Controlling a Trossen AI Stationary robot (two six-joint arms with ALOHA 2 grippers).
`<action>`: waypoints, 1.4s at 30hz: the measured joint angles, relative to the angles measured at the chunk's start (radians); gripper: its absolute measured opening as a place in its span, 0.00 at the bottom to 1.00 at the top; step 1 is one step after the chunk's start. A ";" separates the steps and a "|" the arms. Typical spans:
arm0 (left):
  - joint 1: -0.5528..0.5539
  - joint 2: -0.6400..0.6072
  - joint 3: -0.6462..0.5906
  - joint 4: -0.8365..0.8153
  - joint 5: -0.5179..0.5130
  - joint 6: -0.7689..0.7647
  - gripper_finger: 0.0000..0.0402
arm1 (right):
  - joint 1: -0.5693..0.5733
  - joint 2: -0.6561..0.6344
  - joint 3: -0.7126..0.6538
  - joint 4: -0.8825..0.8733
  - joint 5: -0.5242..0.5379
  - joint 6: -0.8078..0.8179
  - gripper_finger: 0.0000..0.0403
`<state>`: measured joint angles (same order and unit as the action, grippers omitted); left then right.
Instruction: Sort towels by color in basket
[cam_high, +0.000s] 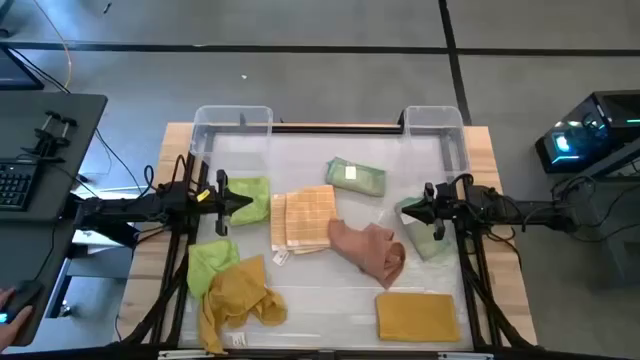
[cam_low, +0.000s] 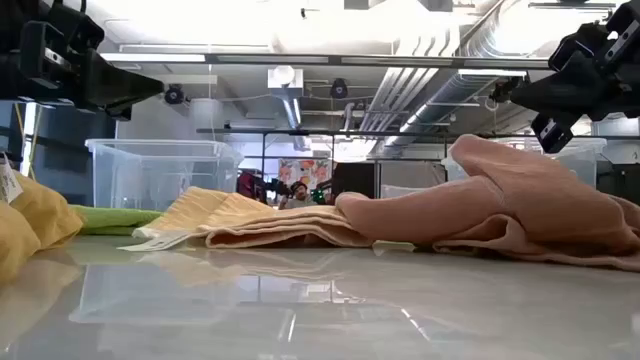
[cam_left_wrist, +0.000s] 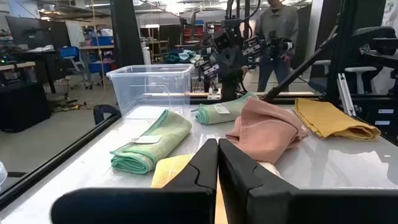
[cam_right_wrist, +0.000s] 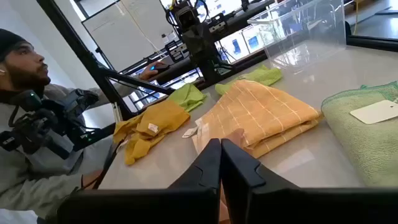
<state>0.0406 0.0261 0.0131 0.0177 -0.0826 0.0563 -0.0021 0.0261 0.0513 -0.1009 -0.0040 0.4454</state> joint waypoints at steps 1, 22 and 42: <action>0.000 0.000 0.000 0.000 0.000 0.000 0.00 | 0.000 0.000 0.000 0.000 0.000 0.000 0.00; 0.000 0.000 0.000 0.000 0.000 0.000 0.00 | 0.000 0.000 0.000 0.000 0.000 0.000 0.00; -0.002 0.000 -0.001 0.084 0.000 -0.129 0.00 | 0.000 0.000 0.000 0.000 0.000 0.000 0.00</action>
<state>0.0383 0.0263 0.0123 0.1016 -0.0828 -0.0727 -0.0021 0.0258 0.0514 -0.1006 -0.0040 0.4450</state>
